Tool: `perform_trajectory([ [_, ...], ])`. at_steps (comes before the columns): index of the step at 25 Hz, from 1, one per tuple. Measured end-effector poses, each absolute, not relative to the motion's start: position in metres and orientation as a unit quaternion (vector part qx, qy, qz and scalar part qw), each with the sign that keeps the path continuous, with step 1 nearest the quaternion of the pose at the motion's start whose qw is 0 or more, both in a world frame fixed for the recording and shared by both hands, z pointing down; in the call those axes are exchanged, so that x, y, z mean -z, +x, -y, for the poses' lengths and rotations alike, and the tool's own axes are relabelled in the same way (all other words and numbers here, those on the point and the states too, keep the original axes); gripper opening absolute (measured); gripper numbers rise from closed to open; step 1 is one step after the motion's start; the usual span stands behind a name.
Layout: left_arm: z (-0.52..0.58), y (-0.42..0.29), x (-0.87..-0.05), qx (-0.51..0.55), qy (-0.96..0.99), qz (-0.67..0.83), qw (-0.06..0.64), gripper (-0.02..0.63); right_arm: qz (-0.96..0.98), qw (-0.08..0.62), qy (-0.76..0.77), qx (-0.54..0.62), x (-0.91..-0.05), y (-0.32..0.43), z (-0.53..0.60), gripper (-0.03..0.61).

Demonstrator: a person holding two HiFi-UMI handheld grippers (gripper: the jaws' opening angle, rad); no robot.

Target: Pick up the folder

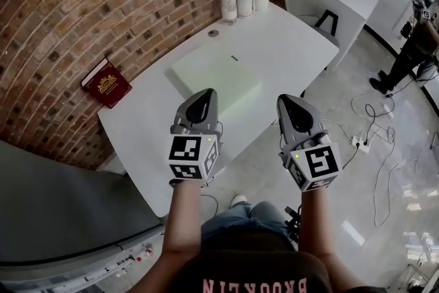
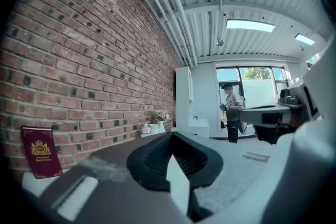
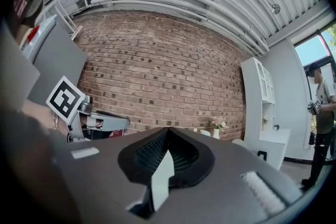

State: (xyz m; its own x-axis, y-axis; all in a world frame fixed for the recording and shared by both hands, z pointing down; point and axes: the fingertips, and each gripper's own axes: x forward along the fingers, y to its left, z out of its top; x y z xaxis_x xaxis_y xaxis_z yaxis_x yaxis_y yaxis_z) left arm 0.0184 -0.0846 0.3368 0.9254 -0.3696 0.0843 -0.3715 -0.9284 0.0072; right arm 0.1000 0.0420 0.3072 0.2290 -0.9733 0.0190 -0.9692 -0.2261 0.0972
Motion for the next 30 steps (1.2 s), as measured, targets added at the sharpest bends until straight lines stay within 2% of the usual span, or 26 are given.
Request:
perform_trajectory([
  [13,0.180,0.014,-0.347,-0.044,0.948,0.311,0.038,-0.003,0.680,0.046,0.732,0.011,-0.316,0.154,0.065,0.002],
  [30,0.257,0.046,-0.375,-0.062,0.868,0.486,0.083,-0.003,0.784,0.041,0.619,-0.023,-0.342,0.247,0.198,0.002],
])
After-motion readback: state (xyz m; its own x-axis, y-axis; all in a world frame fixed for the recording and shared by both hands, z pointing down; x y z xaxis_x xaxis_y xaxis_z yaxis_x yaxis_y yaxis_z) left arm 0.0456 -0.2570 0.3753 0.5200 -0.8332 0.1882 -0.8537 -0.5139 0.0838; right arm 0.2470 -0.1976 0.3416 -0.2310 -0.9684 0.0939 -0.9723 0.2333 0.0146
